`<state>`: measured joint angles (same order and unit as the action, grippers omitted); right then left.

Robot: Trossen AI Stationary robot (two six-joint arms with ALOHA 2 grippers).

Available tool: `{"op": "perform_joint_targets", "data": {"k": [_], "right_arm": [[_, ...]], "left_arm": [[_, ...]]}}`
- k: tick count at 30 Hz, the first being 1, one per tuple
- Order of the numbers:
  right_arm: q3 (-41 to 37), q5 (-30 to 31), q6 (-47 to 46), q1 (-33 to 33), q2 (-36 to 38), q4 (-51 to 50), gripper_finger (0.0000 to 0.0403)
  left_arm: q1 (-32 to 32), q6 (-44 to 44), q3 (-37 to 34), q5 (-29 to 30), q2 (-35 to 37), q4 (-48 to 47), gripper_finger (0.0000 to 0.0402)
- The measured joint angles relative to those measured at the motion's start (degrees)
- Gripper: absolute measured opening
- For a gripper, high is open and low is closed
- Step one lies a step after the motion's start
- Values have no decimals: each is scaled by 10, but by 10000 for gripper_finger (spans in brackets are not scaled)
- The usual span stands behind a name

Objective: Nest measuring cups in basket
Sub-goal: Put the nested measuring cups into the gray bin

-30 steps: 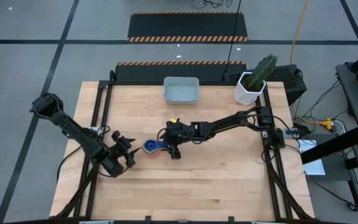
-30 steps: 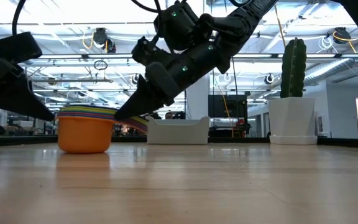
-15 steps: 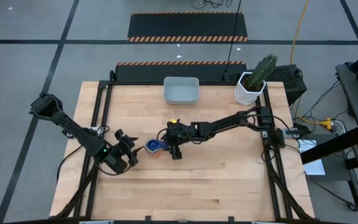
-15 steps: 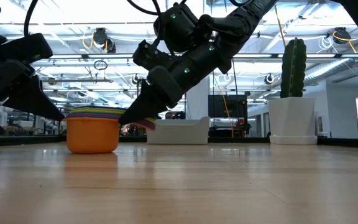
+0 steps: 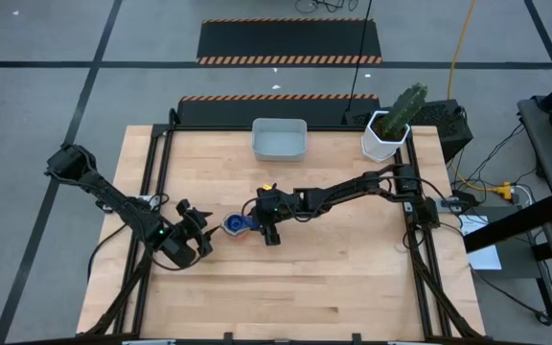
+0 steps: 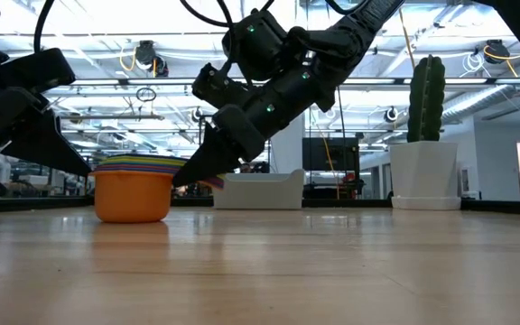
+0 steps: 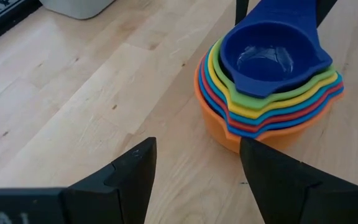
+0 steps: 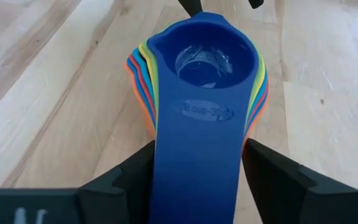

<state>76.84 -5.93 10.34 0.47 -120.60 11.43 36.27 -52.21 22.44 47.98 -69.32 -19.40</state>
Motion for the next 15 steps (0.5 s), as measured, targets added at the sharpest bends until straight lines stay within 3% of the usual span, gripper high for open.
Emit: {"op": "perform_joint_targets", "data": {"k": [15], "right_arm": [[0, 8, 7, 0, -1, -9, 159]], "left_arm": [[0, 2, 0, -1, 0, 0, 237]]}}
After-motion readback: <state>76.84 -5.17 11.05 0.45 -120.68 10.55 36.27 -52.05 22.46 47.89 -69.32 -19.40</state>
